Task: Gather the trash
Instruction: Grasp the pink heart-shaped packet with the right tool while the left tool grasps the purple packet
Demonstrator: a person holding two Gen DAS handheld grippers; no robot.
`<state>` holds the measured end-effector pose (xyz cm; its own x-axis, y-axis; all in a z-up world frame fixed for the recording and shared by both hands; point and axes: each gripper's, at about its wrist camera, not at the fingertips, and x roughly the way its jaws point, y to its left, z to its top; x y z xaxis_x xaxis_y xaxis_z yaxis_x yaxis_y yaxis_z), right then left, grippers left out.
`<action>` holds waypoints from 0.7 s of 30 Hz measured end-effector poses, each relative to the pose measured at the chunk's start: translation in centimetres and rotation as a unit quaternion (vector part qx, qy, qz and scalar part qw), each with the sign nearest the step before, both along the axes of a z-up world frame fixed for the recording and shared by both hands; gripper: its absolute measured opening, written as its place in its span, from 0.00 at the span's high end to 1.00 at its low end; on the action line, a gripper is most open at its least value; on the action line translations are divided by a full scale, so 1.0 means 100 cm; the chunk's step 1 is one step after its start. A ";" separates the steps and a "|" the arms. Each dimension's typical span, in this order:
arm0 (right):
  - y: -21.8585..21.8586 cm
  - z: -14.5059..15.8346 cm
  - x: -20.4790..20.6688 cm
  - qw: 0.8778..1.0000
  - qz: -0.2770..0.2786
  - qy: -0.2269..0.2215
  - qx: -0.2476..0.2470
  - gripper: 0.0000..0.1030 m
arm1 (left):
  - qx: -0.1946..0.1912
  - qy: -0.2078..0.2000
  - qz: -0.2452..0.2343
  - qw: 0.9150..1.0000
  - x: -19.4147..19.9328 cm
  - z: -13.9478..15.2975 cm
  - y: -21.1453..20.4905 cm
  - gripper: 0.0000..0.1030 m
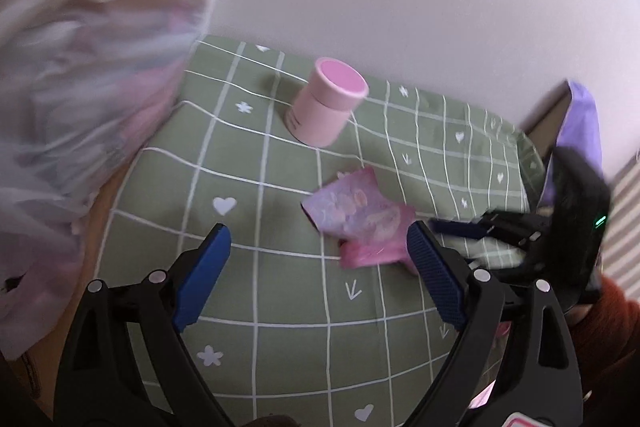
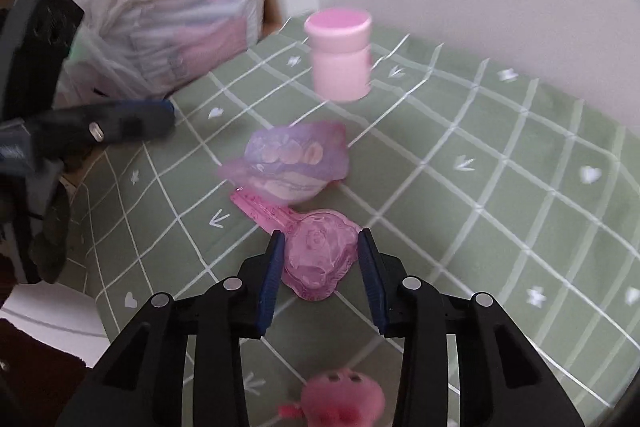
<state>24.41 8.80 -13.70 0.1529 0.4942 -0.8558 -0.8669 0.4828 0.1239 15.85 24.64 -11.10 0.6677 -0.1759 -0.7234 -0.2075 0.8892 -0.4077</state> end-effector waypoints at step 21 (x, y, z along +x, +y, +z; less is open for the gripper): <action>-0.178 0.027 0.004 0.971 -0.236 0.000 0.031 0.65 | 0.100 0.059 -0.147 0.982 0.092 -0.029 -0.065 0.17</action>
<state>24.77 -8.98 -10.96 0.3761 0.4188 -0.8265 -0.5502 0.8187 0.1645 25.03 18.11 -14.03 0.5190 -0.1955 -0.8321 0.0360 0.9776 -0.2073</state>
